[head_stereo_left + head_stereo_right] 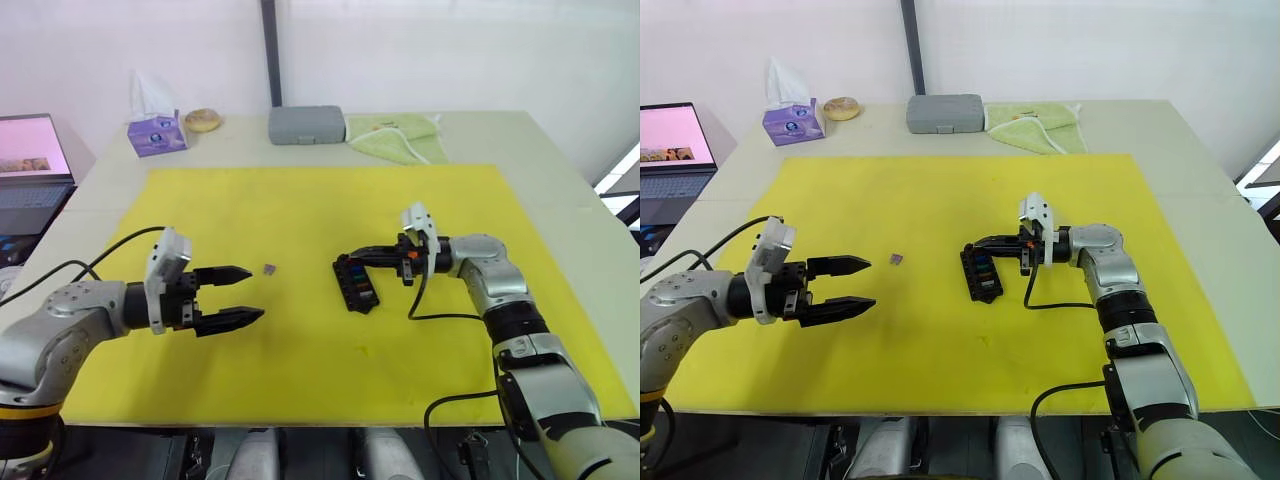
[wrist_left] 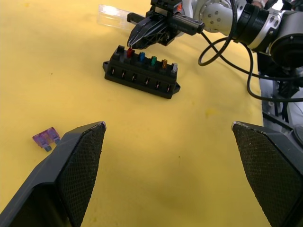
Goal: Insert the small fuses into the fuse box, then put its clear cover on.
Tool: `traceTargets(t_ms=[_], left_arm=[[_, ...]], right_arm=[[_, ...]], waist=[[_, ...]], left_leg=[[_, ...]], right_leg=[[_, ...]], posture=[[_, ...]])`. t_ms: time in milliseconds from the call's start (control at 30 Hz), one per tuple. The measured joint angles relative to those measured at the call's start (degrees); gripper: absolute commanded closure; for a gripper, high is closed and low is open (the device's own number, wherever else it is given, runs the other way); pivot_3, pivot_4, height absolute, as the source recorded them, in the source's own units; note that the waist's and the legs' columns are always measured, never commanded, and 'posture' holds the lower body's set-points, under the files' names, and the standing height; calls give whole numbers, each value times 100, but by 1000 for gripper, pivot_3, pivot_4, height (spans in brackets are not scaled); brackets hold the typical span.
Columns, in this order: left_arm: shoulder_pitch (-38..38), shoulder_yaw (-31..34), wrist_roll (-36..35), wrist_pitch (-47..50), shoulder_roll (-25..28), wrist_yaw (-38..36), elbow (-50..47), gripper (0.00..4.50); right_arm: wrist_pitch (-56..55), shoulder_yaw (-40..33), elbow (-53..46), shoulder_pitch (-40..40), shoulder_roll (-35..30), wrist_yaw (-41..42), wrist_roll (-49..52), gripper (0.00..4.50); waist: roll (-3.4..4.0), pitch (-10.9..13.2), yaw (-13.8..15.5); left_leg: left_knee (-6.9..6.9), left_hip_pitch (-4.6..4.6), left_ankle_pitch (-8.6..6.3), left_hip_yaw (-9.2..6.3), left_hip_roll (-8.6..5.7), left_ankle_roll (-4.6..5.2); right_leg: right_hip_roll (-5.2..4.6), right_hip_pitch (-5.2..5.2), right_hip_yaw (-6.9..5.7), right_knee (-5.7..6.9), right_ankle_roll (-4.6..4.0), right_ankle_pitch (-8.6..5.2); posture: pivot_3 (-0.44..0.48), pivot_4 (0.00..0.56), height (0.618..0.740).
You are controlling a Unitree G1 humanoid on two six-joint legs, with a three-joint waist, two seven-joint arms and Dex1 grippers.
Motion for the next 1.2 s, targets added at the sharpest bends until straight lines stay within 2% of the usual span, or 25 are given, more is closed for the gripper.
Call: traceTargets(t_ms=[767, 967, 1200], left_arm=[[64, -8, 123, -118, -106, 91, 0, 0], [45, 32, 110, -107, -114, 162, 158, 0], [-154, 456, 391, -349, 233, 185, 1003, 0]], right_arm=[[592, 146, -256, 26, -115, -137, -115, 4462], [1334, -279, -685, 265, -132, -72, 573, 4462], [2304, -1219, -2086, 764, -988, -783, 1156, 4462]], waist=[[-2, -3, -2], [4, 1, 15], [2, 1, 40]], left_leg=[[1, 8, 0, -1, 1, 0], [0, 1, 0, -2, 0, 0], [-3, -8, 0, -2, -1, 0]], right_leg=[[0, 9, 0, 0, -1, 0], [-3, 2, 0, 1, 0, 0], [-4, -3, -5, -9, -1, 0]], posture=[[0, 150, 740], [0, 150, 740], [0, 150, 740]])
